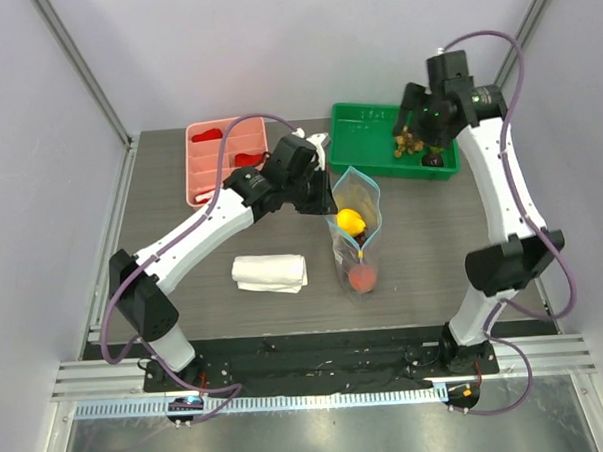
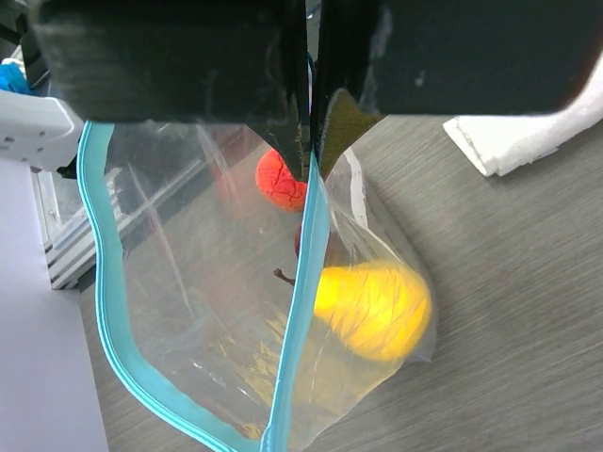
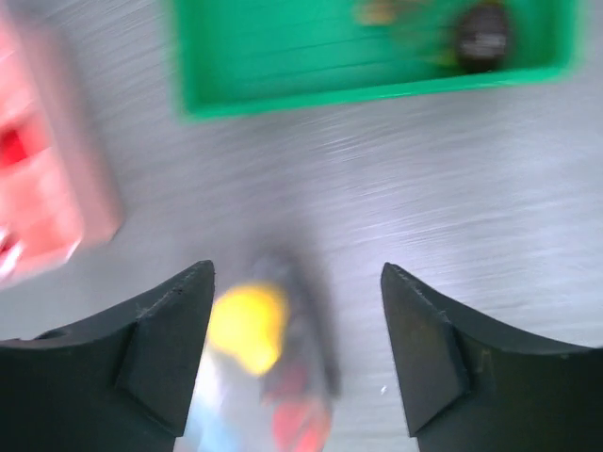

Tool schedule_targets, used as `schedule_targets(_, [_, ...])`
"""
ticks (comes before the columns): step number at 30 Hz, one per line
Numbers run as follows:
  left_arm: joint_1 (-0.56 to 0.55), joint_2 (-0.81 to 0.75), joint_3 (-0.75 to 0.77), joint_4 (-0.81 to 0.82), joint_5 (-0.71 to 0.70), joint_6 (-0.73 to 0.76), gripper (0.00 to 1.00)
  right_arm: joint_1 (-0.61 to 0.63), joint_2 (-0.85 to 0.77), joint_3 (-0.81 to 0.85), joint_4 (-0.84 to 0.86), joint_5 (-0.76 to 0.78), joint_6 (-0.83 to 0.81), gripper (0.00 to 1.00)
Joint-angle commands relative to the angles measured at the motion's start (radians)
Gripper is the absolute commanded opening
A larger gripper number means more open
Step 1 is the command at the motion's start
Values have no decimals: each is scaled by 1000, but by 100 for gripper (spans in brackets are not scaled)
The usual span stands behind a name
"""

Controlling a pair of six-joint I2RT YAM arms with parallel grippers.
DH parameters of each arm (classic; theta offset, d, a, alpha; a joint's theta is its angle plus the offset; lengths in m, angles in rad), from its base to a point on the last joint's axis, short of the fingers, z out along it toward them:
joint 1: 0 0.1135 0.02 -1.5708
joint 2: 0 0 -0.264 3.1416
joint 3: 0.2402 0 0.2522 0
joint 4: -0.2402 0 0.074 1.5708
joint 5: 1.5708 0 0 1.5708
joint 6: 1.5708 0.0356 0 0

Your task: Open the zip-top bag and remove the fake food

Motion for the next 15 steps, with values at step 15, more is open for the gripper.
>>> schedule_targets(15, [-22, 66, 66, 76, 80, -46, 0, 374, -480, -423, 34, -228, 85, 33])
